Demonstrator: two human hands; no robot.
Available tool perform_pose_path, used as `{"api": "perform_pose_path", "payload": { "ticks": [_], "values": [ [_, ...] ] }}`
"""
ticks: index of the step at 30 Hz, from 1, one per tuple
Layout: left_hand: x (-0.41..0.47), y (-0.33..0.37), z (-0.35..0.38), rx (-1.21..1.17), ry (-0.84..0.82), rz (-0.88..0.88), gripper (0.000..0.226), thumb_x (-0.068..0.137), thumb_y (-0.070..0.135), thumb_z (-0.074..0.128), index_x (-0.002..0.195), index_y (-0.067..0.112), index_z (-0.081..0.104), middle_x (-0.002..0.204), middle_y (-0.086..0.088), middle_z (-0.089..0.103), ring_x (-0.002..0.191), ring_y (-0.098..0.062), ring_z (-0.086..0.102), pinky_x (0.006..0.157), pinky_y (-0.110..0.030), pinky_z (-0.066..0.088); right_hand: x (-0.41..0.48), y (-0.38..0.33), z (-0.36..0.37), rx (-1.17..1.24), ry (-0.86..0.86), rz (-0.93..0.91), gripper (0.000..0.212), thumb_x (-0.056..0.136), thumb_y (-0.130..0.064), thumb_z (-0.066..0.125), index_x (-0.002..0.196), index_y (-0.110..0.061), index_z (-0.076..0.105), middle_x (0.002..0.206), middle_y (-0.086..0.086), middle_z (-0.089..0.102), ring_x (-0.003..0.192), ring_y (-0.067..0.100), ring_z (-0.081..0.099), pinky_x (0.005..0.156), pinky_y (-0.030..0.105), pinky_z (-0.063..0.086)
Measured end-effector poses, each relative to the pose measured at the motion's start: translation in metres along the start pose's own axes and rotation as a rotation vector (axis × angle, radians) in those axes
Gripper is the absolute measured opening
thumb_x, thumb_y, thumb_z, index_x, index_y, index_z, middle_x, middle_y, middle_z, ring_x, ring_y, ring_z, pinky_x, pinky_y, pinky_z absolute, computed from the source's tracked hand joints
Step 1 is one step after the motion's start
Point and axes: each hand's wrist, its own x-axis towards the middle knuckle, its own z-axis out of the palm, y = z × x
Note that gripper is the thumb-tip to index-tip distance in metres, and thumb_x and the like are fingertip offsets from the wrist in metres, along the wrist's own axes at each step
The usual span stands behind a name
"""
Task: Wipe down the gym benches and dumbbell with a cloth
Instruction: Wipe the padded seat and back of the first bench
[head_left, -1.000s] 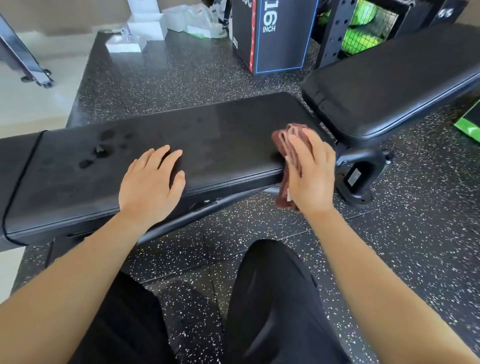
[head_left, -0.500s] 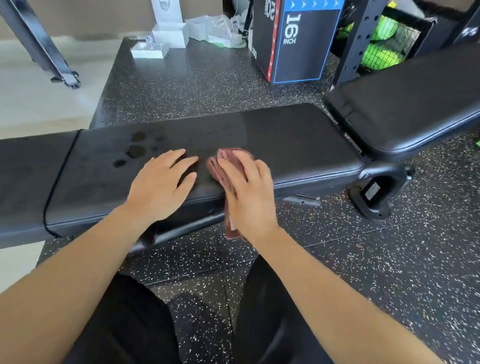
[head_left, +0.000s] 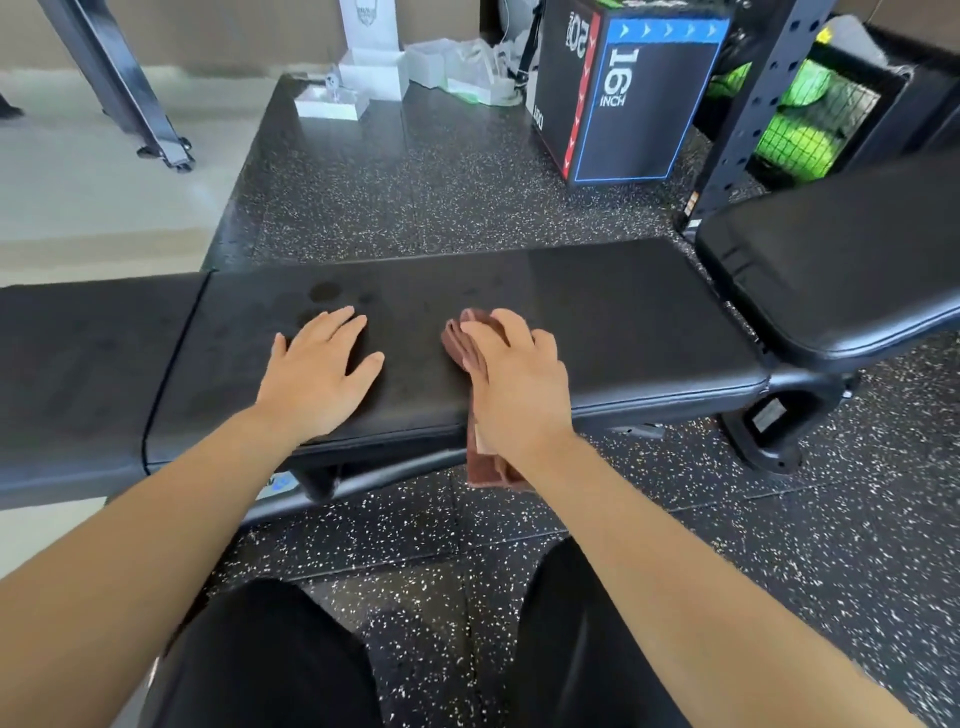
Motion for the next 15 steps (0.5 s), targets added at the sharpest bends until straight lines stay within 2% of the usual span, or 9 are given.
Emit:
{"api": "perform_pose_path", "payload": {
  "ticks": [3,7,15],
  "values": [
    [0.021,0.024,0.003,-0.073,0.013,0.037,0.055,0.095,0.045,0.038,0.146,0.026,0.028,0.156,0.004,0.019,0.144,-0.019,0.012,0.114,-0.051,0.007,0.030,0.011,-0.005,0.036,-0.033,0.088,0.048,0.084,-0.023,0.059,0.129,-0.030,0.043,0.140,-0.003,0.033,0.113,0.032,0.035,0.086,0.042,0.040],
    [0.046,0.036,0.016,-0.022,0.038,0.024,0.055,0.095,0.047,0.035,0.146,0.030,0.026,0.157,0.005,0.017,0.144,-0.016,0.010,0.116,-0.045,0.006,0.085,0.036,-0.006,0.034,-0.076,0.211,0.048,0.086,-0.022,0.056,0.131,-0.028,0.042,0.138,-0.002,0.034,0.114,0.032,0.034,0.089,0.044,0.043],
    [0.051,0.031,0.024,-0.024,0.135,0.026,0.053,0.092,0.050,0.038,0.142,0.033,0.033,0.152,0.008,0.027,0.141,-0.014,0.019,0.116,-0.043,0.012,0.156,0.050,0.006,0.028,-0.142,0.138,0.042,0.089,-0.023,0.052,0.130,-0.025,0.044,0.139,0.002,0.035,0.117,0.034,0.033,0.094,0.049,0.043]
  ]
}}
